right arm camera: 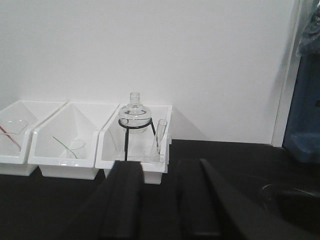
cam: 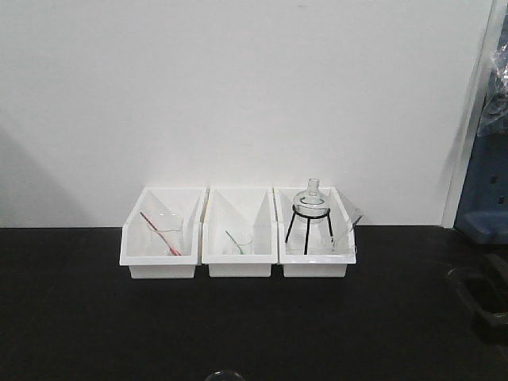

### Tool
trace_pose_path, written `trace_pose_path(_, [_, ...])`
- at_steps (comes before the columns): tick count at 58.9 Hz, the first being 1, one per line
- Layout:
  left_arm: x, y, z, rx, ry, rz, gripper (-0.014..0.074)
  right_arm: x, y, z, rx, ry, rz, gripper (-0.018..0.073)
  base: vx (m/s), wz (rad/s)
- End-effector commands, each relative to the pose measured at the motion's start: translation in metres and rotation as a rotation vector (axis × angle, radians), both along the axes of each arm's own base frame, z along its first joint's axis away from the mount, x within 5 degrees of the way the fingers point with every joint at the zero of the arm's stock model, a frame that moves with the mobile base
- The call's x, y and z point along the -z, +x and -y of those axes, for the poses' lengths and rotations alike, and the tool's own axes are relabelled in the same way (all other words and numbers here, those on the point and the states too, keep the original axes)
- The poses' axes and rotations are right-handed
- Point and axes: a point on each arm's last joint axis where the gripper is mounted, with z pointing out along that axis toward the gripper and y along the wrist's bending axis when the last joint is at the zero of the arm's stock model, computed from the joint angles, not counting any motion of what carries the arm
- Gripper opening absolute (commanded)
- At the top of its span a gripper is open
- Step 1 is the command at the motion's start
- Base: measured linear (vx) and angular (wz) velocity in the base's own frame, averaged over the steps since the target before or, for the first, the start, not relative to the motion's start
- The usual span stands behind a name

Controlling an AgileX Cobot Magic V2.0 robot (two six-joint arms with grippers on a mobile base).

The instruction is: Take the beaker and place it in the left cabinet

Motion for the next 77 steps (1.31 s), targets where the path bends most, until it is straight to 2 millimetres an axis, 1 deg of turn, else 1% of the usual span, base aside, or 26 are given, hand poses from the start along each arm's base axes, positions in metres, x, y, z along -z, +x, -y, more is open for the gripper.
trace_pose_path(1, [-0.012,0.001,0.001,0.018,-0.004,0.099,0.0004,-0.023,0.000,0.000,-0.003,0.063,0.134,0.0461,0.00,0.00])
trace_pose_path(6, [-0.012,0.001,0.001,0.018,-0.004,0.099,0.0004,-0.023,0.000,0.001,0.008,0.098,0.132,0.0600,0.00,0.00])
trace_pose_path(12, [-0.012,0.001,0.001,0.018,-0.004,0.099,0.0004,-0.023,0.000,0.002,0.014,0.115,0.131,0.0727,0.00,0.00])
trace_pose_path(17, [-0.012,0.001,0.001,0.018,-0.004,0.099,0.0004,-0.023,0.001,0.002,0.015,0.119,0.131,0.0729,0.00,0.00])
trace_pose_path(20, [-0.012,0.001,0.001,0.018,-0.004,0.099,0.0004,-0.025,0.000,0.002,0.015,0.150,0.142,0.0724,0.00,0.00])
trace_pose_path(25, [-0.012,0.001,0.001,0.018,-0.004,0.099,0.0004,-0.028,0.002,0.000,-0.002,0.163,0.198,0.0709,0.00,0.00])
trace_pose_path(28, [-0.012,0.001,0.001,0.018,-0.004,0.099,0.0004,-0.028,0.007,-0.002,-0.028,0.135,0.234,0.0697,0.00,0.00])
trace_pose_path(33, [-0.012,0.001,0.001,0.018,-0.004,0.099,0.0004,-0.023,0.018,-0.012,-0.127,0.028,0.292,0.0671,0.00,0.00])
trace_pose_path(37, [-0.012,0.001,0.001,0.018,-0.004,0.099,0.0004,-0.011,0.031,-0.023,-0.239,-0.018,0.297,0.0650,0.00,0.00])
trace_pose_path(41, [-0.012,0.001,0.001,0.018,-0.004,0.099,0.0004,0.004,0.041,-0.034,-0.360,-0.007,0.274,0.0631,0.00,0.00])
trace_pose_path(45, [-0.012,0.001,0.001,0.018,-0.004,0.099,0.0004,0.023,0.050,-0.045,-0.489,0.010,0.220,0.0613,0.00,0.00])
trace_pose_path(48, [-0.012,0.001,0.001,0.018,-0.004,0.099,0.0004,0.035,0.053,-0.052,-0.579,0.001,0.186,0.0601,0.00,0.00])
trace_pose_path(51, [-0.012,0.001,0.001,0.018,-0.004,0.099,0.0004,0.053,0.056,-0.059,-0.678,-0.022,0.133,0.0589,0.00,0.00])
trace_pose_path(57, [-0.012,0.001,0.001,0.018,-0.004,0.099,0.0004,0.083,0.060,-0.068,-0.821,-0.051,0.042,0.0582,0.00,0.00])
trace_pose_path(66, [-0.012,0.001,0.001,0.018,-0.004,0.099,0.0004,0.117,0.069,-0.073,-0.884,0.013,-0.038,0.0582,0.00,0.00])
trace_pose_path(77, [-0.012,0.001,0.001,0.018,-0.004,0.099,0.0004,0.146,0.075,-0.076,-0.938,0.073,-0.026,0.0582,0.00,0.00])
